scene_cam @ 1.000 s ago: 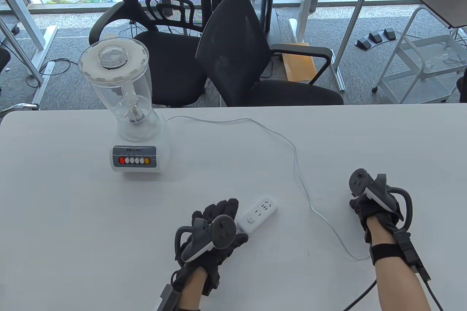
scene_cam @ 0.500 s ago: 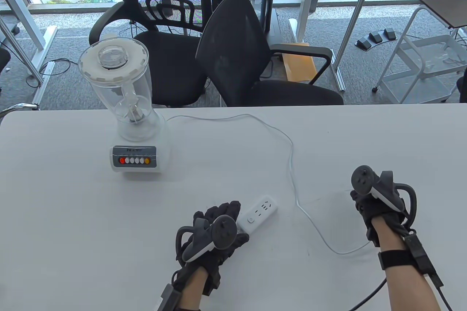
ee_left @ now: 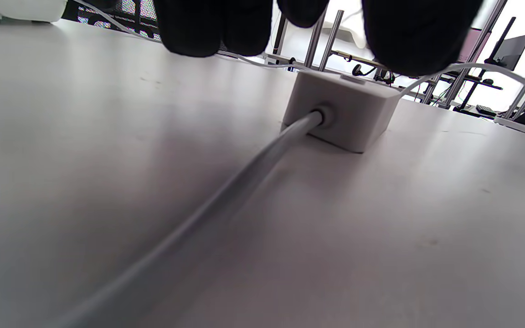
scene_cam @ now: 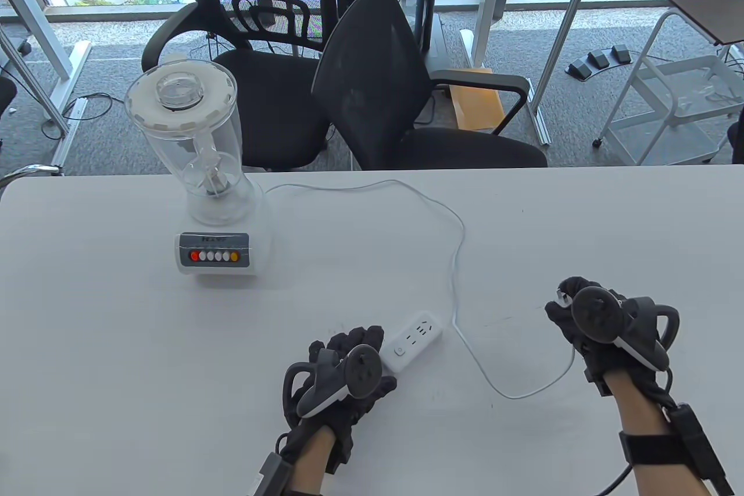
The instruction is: Plug the blender into the power strip
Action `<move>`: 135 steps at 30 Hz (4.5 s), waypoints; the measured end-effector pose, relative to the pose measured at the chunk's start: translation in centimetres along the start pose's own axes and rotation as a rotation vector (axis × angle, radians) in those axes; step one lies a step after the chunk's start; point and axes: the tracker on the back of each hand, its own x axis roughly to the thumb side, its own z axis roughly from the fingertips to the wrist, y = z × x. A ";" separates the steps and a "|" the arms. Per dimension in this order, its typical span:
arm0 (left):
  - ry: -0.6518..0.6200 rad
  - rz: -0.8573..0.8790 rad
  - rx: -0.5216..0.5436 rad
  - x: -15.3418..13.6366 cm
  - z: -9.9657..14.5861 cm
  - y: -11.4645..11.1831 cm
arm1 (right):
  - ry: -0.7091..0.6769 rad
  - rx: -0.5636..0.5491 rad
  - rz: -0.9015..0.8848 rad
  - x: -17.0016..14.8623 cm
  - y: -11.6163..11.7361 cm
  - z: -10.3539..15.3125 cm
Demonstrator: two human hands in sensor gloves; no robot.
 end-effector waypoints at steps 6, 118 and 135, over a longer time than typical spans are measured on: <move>0.011 -0.046 -0.032 0.4 -0.5 -0.8 | -0.159 -0.257 0.132 3.5 -2.7 1.8; 0.059 -0.031 -0.008 -1.0 0.7 2.4 | -0.334 -0.243 -0.109 10.7 -0.7 7.5; 0.079 0.046 0.156 -2.1 1.9 4.0 | -0.010 -0.277 -0.289 0.9 2.8 8.5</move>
